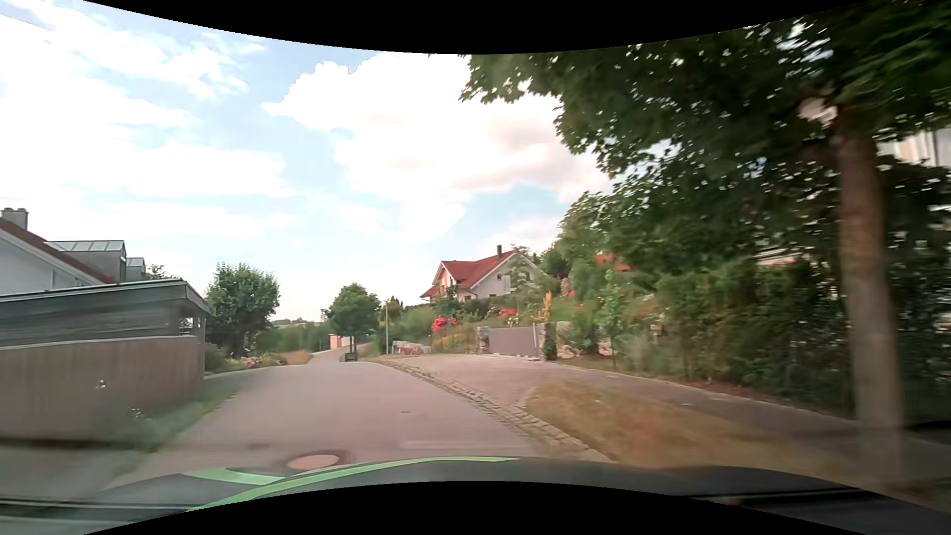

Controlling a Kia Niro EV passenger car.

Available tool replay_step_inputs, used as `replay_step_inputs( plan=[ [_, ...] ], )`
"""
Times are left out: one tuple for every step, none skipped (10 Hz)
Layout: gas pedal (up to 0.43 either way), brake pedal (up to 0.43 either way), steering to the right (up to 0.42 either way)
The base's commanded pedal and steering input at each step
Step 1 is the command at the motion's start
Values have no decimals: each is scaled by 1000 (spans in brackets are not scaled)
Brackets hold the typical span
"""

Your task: Follow the waypoints while adhering to traffic rules and regulations

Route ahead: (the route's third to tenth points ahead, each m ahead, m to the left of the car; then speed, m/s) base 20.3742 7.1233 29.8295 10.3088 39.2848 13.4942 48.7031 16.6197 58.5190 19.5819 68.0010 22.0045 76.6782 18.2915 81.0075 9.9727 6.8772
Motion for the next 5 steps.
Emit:
replay_step_inputs(
  plan=[
    [157, 0, -230],
    [157, 0, -211],
    [157, 0, -182],
    [157, 0, -150],
    [157, 0, -131]
  ],
)
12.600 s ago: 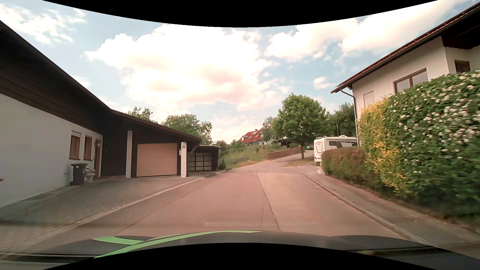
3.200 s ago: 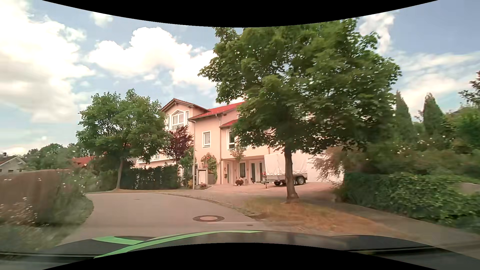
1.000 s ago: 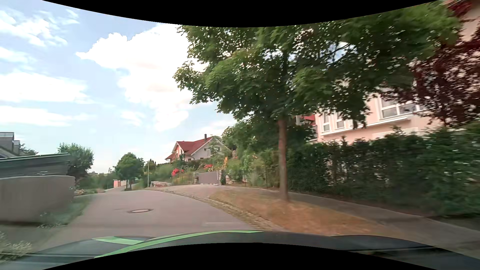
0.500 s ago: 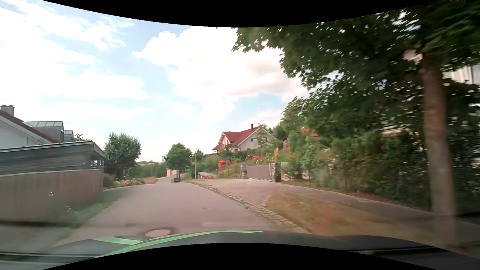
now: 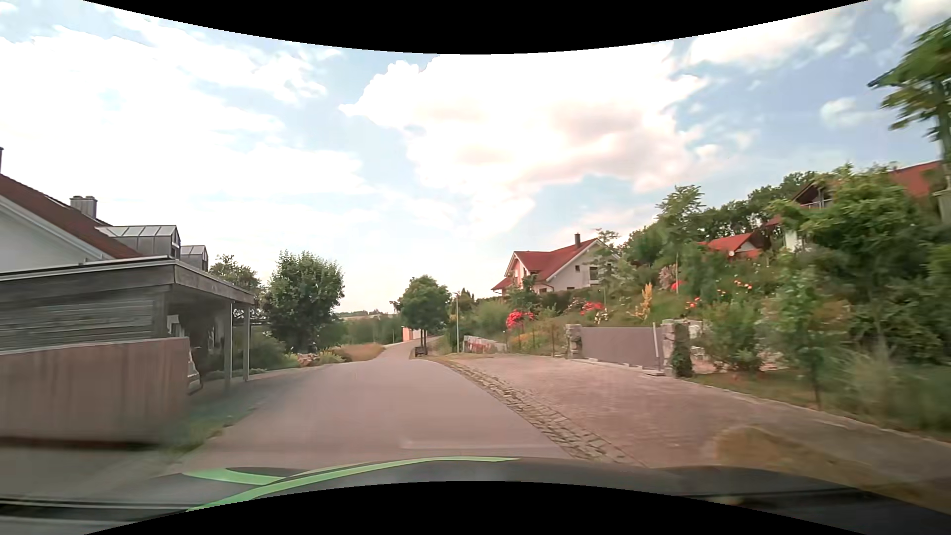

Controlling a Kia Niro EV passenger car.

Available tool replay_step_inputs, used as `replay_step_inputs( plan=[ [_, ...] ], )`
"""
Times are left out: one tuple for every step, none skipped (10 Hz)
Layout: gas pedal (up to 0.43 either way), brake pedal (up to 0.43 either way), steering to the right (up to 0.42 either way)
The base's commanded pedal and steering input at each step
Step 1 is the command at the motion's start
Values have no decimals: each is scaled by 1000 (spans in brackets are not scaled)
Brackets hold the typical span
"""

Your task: Follow the waypoints while adhering to traffic rules and regulations

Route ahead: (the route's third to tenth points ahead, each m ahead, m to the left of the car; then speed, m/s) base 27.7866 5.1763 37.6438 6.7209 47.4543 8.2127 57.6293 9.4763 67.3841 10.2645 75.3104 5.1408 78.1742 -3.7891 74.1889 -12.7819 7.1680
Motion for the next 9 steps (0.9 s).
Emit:
replay_step_inputs(
  plan=[
    [157, 0, -112],
    [157, 0, -101],
    [157, 0, -100],
    [157, 0, -98],
    [157, 0, -87],
    [157, 0, -74],
    [157, 0, -65],
    [157, 0, -62],
    [157, 0, -58]
  ],
)
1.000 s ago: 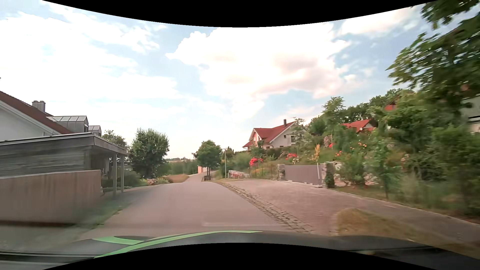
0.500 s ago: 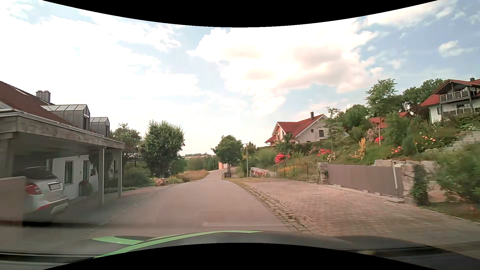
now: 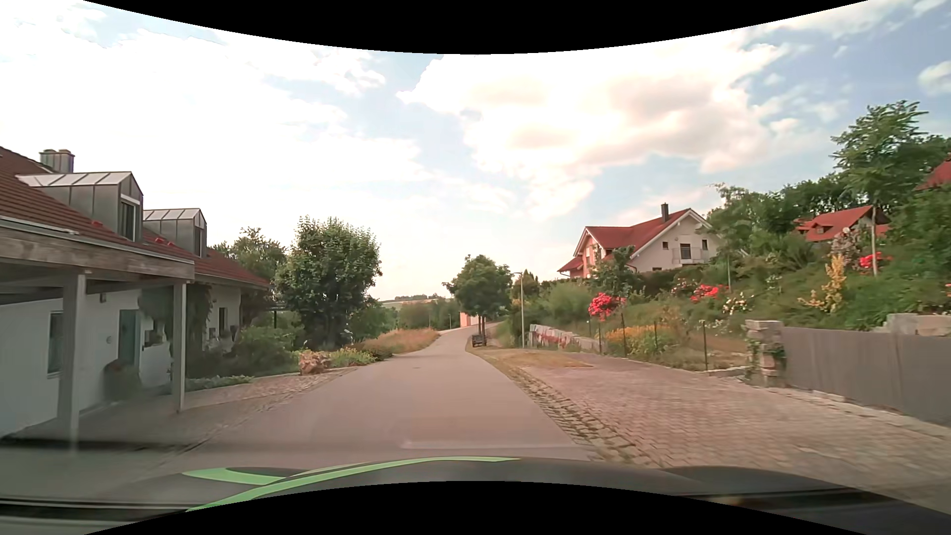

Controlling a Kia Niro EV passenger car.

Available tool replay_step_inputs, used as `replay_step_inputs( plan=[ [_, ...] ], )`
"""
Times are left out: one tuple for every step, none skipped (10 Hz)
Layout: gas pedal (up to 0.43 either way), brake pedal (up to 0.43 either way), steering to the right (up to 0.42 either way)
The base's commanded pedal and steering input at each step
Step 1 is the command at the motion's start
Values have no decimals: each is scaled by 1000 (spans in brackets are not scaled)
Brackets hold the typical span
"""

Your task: Follow the waypoints while adhering to traffic rules and regulations

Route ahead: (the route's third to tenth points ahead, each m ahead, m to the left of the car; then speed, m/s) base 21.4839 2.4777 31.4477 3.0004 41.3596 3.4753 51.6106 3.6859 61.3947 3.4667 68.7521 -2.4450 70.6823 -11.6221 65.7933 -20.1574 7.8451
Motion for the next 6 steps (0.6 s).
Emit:
replay_step_inputs(
  plan=[
    [150, 0, -51],
    [130, 0, -47],
    [79, 0, -44],
    [67, 0, -41],
    [0, 0, -34],
    [0, 0, -30]
  ],
)
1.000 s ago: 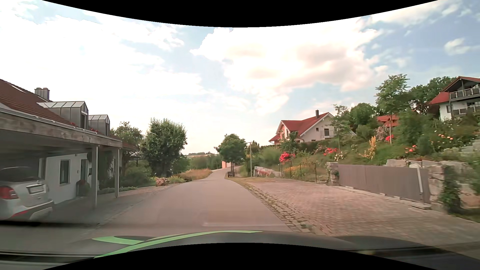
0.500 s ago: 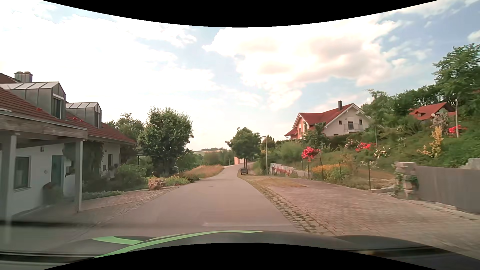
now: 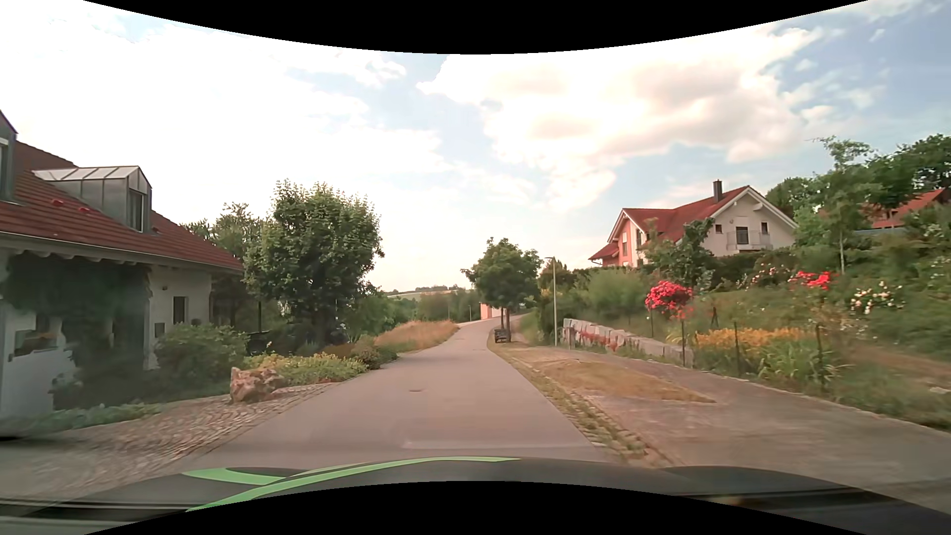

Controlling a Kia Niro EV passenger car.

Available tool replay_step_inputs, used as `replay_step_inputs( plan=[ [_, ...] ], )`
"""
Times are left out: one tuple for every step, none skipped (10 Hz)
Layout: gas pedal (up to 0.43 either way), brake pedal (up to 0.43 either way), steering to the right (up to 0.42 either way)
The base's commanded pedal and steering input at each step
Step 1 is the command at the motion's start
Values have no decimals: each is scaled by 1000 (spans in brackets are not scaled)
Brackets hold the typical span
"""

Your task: Follow the waypoints while adhering to traffic rules and regulations

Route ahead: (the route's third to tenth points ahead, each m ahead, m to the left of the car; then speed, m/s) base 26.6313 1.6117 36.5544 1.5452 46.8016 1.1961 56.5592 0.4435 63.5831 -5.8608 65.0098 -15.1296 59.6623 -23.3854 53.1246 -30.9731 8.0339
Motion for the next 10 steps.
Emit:
replay_step_inputs(
  plan=[
    [0, 0, -24],
    [0, 0, -18],
    [0, 0, -15],
    [0, 0, -14],
    [0, 0, -14],
    [0, 0, -13],
    [0, 0, -13],
    [0, 0, -12],
    [0, 0, -9],
    [0, 0, -7]
  ],
)
